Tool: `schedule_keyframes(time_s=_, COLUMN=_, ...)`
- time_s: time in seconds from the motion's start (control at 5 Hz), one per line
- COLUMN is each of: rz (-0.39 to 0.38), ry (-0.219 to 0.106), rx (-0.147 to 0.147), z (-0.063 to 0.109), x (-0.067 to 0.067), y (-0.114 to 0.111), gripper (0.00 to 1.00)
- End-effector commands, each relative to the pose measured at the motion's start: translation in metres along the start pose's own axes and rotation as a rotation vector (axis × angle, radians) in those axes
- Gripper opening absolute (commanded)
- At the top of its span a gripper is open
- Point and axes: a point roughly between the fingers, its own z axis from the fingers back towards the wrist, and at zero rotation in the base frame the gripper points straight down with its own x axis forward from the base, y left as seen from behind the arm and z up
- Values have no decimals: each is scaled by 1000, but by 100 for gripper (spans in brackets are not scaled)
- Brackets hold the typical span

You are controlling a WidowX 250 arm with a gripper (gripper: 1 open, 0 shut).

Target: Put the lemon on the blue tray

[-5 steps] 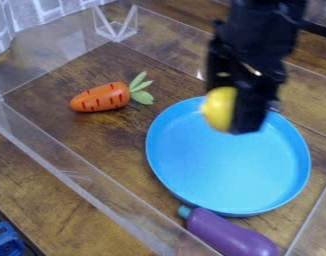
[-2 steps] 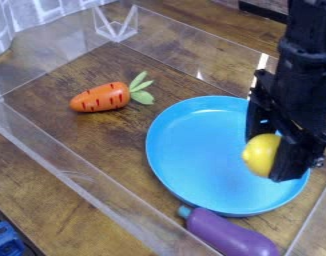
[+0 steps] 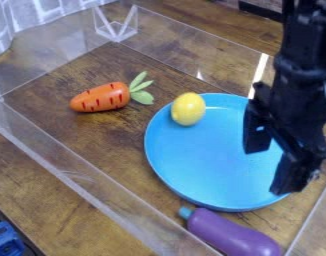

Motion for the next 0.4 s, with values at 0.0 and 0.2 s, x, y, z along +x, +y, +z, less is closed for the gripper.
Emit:
schedule_keyframes(time_s=0.0, rz=9, ry=-60, rx=18, z=17, x=12, y=11, gripper=100)
schedule_keyframes(time_s=0.2, rz=19, ry=-56, rx=15, z=14, x=15, y=21, gripper=100)
